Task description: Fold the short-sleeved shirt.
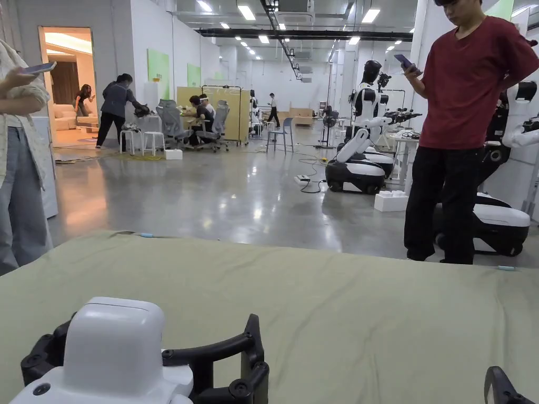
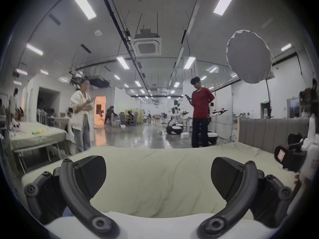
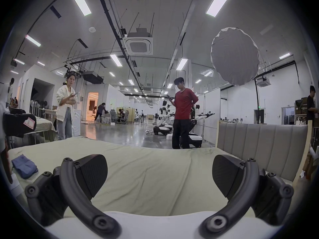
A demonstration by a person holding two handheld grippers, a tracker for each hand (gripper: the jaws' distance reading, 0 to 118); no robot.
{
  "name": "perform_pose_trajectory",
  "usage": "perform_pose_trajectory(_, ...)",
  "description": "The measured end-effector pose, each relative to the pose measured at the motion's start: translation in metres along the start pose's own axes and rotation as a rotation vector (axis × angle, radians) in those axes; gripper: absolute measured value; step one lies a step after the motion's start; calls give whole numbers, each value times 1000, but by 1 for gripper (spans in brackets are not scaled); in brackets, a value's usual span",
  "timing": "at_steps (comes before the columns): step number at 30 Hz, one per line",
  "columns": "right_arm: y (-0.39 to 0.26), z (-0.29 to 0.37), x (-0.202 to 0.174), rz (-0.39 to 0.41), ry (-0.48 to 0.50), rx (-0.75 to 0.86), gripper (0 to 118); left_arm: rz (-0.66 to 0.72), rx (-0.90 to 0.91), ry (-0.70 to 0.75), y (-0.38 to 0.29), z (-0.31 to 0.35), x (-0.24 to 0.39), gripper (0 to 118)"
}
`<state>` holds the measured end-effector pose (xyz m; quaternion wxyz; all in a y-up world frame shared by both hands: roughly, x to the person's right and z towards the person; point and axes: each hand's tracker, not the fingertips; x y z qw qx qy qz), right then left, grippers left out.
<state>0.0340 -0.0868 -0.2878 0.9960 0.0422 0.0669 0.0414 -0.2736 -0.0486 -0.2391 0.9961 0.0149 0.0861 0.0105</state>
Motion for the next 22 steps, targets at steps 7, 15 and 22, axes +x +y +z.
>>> perform_pose_trajectory(7, 6, -2, -3, 41, -2, -4, 118, 276, -155, -113, -3, -9, -10, 118)
perform_pose_trajectory(15, 6, -7, -8, 49, 9, -31, 118, 28, -149, -51, 1, -2, 15, 118)
perform_pose_trajectory(22, 10, -9, -10, 50, 6, -39, 118, 79, -161, -26, 0, 5, 20, 118)
